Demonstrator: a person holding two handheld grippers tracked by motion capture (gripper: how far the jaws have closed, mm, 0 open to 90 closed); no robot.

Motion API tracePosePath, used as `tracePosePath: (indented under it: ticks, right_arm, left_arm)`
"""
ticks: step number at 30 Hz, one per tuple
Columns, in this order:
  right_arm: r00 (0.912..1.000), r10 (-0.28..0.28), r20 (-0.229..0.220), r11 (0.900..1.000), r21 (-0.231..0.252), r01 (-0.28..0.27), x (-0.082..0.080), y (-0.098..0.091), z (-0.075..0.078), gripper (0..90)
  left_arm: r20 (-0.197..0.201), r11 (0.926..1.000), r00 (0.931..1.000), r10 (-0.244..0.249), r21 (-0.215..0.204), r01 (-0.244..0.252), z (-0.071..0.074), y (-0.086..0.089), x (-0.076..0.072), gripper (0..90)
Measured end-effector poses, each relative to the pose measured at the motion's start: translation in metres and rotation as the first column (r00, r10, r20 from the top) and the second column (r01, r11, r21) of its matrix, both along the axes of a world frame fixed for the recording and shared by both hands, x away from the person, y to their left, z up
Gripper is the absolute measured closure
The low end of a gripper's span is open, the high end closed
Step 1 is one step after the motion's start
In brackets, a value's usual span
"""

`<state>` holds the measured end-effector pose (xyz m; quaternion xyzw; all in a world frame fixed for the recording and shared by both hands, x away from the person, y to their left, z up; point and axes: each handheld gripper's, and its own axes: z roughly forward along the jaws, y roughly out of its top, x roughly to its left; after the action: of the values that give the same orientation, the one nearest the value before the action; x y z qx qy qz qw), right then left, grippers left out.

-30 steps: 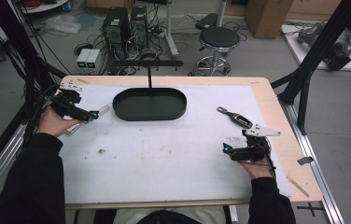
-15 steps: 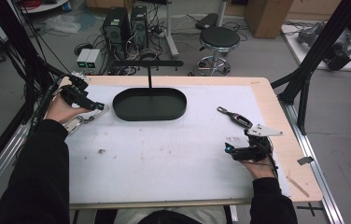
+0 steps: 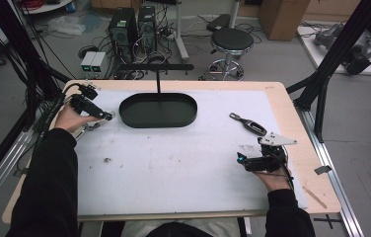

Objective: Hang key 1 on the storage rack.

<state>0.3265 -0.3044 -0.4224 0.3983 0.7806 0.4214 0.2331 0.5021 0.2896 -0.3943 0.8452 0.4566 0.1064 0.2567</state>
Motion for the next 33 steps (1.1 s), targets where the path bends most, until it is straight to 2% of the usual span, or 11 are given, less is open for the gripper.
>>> tracePosePath:
  ticks: [3, 6, 7, 9, 11, 15, 20, 23, 26, 28, 33]
  right_arm:
    - [1.0, 0.0, -0.003, 1.0, -0.004, 0.0, 0.001, 0.0, -0.001, 0.8]
    - [1.0, 0.001, -0.009, 1.0, -0.007, -0.001, 0.002, 0.001, -0.002, 0.8]
    - [0.9999, 0.002, -0.016, 0.9999, -0.01, -0.002, 0.002, 0.001, -0.002, 0.8]
    - [0.9996, 0.005, -0.027, 0.9994, -0.033, -0.005, 0.001, 0.002, -0.003, 0.8]
    - [0.9996, 0.003, -0.026, 0.9992, -0.04, -0.004, 0.001, 0.002, -0.003, 0.8]
    - [0.9996, -0.003, -0.028, 0.999, -0.045, 0.002, 0.001, 0.002, -0.003, 0.8]
    - [0.9995, -0.009, -0.029, 0.9989, -0.047, 0.008, 0.002, 0.002, -0.003, 0.8]
    - [0.9997, -0.008, -0.025, 0.9988, -0.049, 0.007, 0.001, 0.003, -0.002, 0.8]
    - [0.9995, -0.015, -0.028, 0.9982, -0.059, 0.013, 0.001, 0.004, -0.003, 0.8]
    - [0.9995, -0.017, -0.028, 0.998, -0.061, 0.015, 0.002, 0.004, -0.003, 0.8]
    - [0.9997, -0.014, -0.022, 0.9979, -0.064, 0.012, 0.002, 0.004, -0.003, 0.8]
  left_arm:
    - [-0.011, 0.9996, 0.9998, -0.016, 0.021, 0.016, -0.009, -0.006, 0.004, 3.2]
    - [-0.041, 0.9997, 0.999, -0.015, 0.02, 0.016, -0.014, -0.008, 0.006, 6.0]
    - [-0.045, 0.9992, 0.9989, -0.007, 0.039, 0.009, -0.016, -0.008, 0.006, 7.5]
    - [-0.058, 0.9983, 0.9983, 0.004, 0.058, -0.001, -0.018, -0.006, 0.006, 16.7]
    - [-0.038, 0.9971, 0.9988, 0.031, 0.071, -0.028, -0.02, -0.004, 0.006, 21.5]
    - [-0.003, 0.9989, 0.999, 0.044, 0.02, -0.044, -0.02, 0.002, 0.004, 33.1]
    - [0.014, 0.9966, 0.9987, 0.049, 0.066, -0.05, -0.023, 0.003, 0.0, 46.9]
    - [0.037, 0.9966, 0.9973, 0.063, 0.05, -0.065, -0.024, 0.005, -0.003, 54.1]
    - [0.026, 0.997, 0.9978, 0.06, 0.048, -0.061, -0.028, 0.005, -0.007, 66.4]
    - [0.042, 0.9971, 0.9973, 0.061, 0.044, -0.063, -0.029, 0.005, -0.01, 68.9]
    - [0.035, 0.9983, 0.9985, 0.043, 0.039, -0.044, -0.029, 0.002, -0.011, 81.6]
